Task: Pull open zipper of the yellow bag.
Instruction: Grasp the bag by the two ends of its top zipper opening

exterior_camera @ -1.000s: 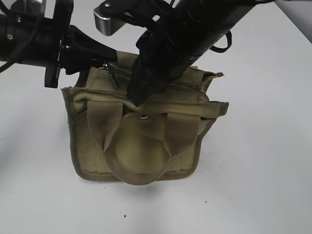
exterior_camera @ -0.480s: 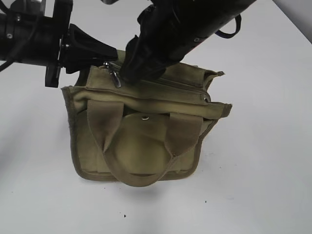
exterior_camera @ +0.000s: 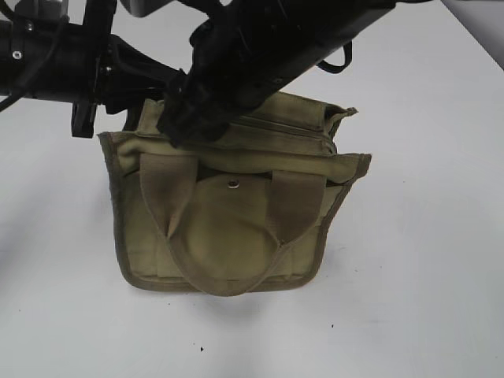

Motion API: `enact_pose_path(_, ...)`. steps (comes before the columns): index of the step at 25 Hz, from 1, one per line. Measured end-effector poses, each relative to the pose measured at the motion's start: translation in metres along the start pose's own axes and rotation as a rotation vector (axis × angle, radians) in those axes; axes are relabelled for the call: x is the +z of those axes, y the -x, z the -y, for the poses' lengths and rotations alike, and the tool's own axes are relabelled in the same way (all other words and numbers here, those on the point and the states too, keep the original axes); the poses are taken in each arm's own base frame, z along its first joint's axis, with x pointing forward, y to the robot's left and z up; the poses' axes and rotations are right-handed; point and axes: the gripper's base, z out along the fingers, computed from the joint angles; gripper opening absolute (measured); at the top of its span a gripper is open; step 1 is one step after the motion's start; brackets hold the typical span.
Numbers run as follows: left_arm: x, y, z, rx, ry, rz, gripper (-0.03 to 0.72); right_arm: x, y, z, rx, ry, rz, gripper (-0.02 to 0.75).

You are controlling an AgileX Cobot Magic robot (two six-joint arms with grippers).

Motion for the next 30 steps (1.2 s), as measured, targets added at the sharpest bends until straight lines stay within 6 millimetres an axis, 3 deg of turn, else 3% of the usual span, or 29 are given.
enact_pose_path(8, 0.0, -0.0005, 0.0012, -0.006, -0.013, -0.005, 0.003, 0.0002, -0.0009, 0.0058, 0.046, -0.069, -0.009, 0.369)
enact_pose_path(14, -0.0004, -0.0002, 0.0024, -0.017, -0.028, -0.005, 0.003, 0.0001, 0.0001, 0.0071, 0.043, -0.084, 0.002, 0.262)
enact_pose_path(21, -0.0006, 0.0002, 0.0026, -0.022, -0.033, -0.002, 0.003, 0.0001, 0.0003, 0.0073, 0.042, -0.087, 0.004, 0.233)
enact_pose_path(26, -0.0008, 0.0002, 0.0022, -0.022, -0.032, -0.002, 0.003, 0.0, 0.0, 0.0078, 0.032, -0.091, 0.0, 0.026)
enact_pose_path(30, -0.0007, -0.0001, 0.0019, -0.024, -0.032, -0.003, 0.003, 0.0, -0.0008, 0.0079, 0.031, -0.089, -0.007, 0.002)
